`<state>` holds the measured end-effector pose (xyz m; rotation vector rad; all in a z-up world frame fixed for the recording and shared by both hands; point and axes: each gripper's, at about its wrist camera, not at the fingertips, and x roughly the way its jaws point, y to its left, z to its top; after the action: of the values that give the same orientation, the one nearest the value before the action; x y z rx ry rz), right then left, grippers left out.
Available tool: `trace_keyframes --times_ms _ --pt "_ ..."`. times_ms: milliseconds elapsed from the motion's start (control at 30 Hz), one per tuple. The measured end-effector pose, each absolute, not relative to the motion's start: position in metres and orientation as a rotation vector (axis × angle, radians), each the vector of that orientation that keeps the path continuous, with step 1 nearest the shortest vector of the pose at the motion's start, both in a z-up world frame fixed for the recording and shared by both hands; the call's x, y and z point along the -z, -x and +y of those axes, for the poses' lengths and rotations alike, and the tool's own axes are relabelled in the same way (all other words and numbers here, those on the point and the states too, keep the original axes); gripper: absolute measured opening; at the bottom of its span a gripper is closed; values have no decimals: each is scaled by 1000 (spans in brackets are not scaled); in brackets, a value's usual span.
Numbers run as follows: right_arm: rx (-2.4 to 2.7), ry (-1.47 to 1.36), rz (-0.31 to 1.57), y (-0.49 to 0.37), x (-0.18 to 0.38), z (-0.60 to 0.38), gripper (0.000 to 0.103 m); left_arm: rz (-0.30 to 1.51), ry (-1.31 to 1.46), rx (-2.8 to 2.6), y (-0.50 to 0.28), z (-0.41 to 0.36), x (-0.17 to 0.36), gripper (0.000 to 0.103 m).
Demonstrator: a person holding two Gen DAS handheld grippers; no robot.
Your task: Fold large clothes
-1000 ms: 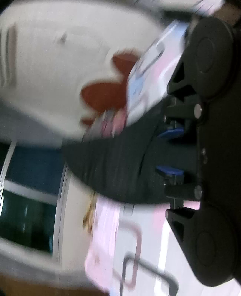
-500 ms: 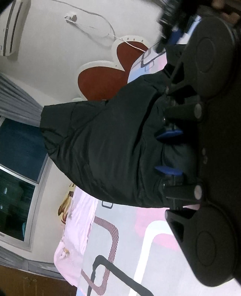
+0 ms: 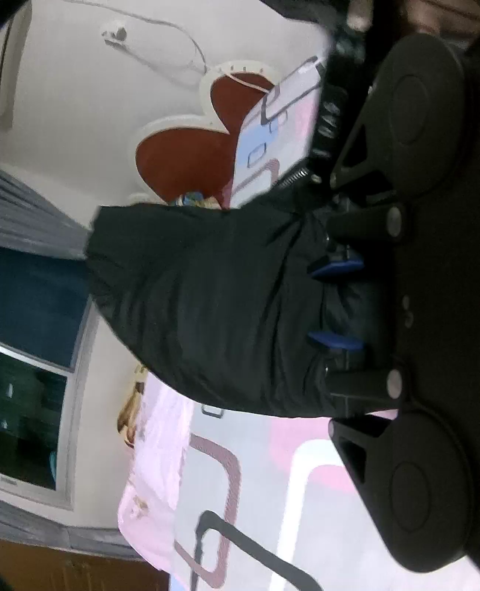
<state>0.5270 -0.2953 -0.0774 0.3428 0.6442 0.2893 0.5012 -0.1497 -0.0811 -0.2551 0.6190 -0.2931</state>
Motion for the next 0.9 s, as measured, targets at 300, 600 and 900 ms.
trace_keyframes --times_ms 300,600,900 --pt "-248 -344 657 -524 91 -305 20 672 463 259 -564 -107 102 29" --pt "-159 -368 558 -513 52 -337 32 711 217 254 -579 -149 84 23" --pt "-317 -307 645 -572 51 -308 53 743 61 216 -577 -170 80 20"
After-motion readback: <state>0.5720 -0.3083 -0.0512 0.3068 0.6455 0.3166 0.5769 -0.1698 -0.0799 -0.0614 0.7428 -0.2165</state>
